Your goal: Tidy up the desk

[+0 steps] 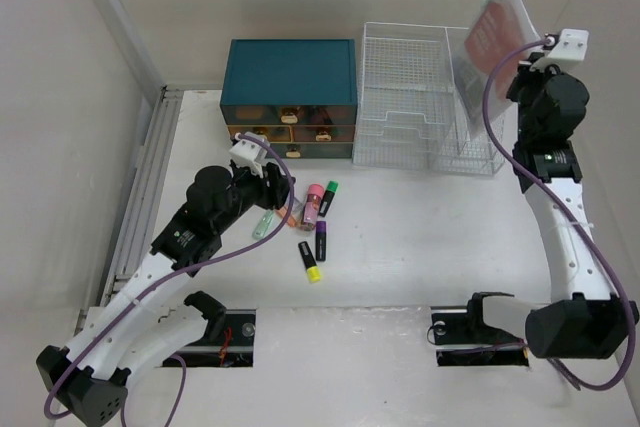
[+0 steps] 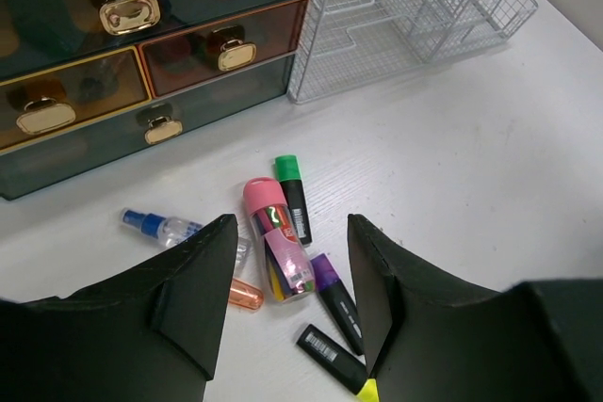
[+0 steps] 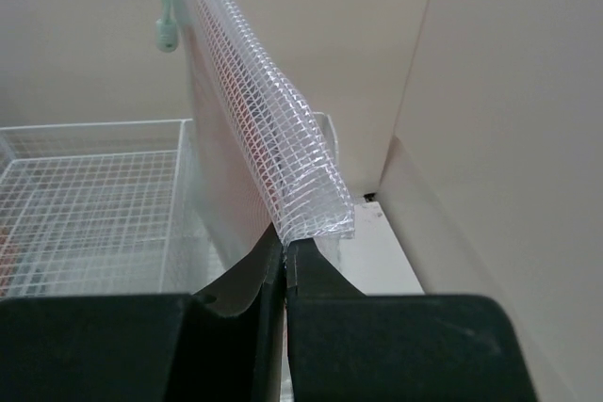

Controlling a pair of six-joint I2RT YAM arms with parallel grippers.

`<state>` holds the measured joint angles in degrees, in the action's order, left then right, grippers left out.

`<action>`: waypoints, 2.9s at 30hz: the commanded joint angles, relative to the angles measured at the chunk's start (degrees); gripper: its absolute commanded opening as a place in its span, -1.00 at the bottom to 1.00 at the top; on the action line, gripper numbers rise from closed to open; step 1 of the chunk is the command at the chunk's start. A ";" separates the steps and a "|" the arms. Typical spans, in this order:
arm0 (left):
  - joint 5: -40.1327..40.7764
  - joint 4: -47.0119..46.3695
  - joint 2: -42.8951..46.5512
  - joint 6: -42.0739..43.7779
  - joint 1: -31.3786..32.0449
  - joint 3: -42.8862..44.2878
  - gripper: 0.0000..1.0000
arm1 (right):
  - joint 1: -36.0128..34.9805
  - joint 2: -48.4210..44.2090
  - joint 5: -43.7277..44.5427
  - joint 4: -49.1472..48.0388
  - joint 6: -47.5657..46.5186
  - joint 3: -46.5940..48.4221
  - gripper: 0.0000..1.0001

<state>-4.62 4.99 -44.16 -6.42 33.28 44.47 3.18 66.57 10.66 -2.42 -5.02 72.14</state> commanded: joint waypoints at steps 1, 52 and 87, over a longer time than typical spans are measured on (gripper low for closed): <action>1.45 -2.27 0.13 0.61 -0.05 -0.52 -0.05 | -3.61 1.19 3.23 -12.69 0.72 -0.50 -1.00; 0.93 -2.27 -1.45 0.61 -0.05 -0.52 -0.05 | -6.87 18.25 -5.38 -24.48 -11.68 -3.92 -1.00; 6.90 -7.19 1.38 -9.76 -1.81 2.45 1.00 | -7.93 -6.00 -30.66 20.66 -9.76 5.74 0.99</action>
<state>0.38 2.39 -42.44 -12.08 31.86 44.01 -4.29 63.16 -4.69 4.25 -16.14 76.09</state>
